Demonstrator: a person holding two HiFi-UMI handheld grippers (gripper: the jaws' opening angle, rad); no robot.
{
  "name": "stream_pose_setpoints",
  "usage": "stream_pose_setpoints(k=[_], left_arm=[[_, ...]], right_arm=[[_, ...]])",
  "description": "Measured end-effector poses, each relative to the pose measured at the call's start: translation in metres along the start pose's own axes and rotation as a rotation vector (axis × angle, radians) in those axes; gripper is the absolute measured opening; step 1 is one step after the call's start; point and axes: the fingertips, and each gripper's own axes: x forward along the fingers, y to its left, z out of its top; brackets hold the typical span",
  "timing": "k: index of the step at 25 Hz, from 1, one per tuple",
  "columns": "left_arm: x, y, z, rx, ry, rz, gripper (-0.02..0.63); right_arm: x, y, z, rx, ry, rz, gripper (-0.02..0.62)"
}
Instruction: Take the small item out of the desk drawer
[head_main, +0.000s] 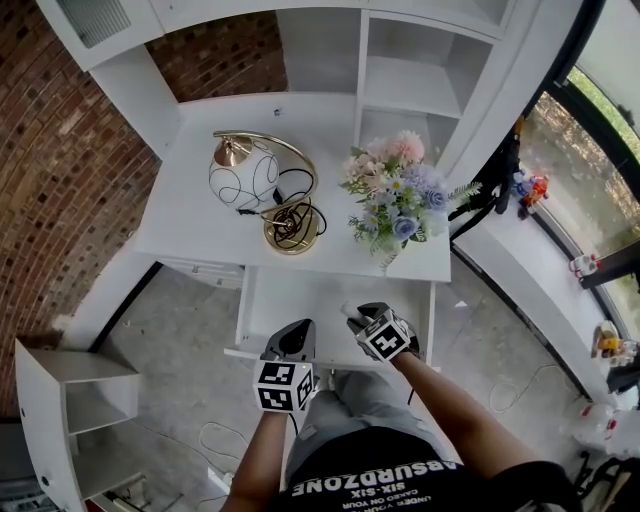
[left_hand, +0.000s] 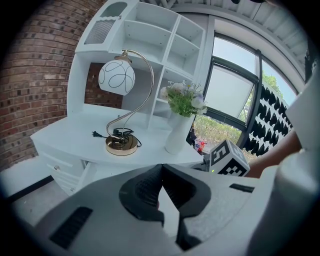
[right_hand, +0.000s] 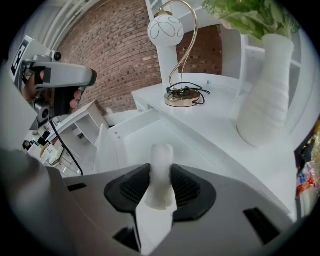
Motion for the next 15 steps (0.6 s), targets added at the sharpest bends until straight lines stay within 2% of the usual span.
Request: stream_pose_setpoints(k=[7,15], left_arm=[[-0.003,-0.001,0.005,-0.003,-0.018,0.003,0.006],[-0.006,-0.008,0.006,-0.003,-0.032,-0.002,0.006]], right_arm=[[-0.032,0.002,0.013,0.067,-0.099,-0.016,0.135],[-0.067,0.013,0.032,0.095,-0.216,-0.013,0.135]])
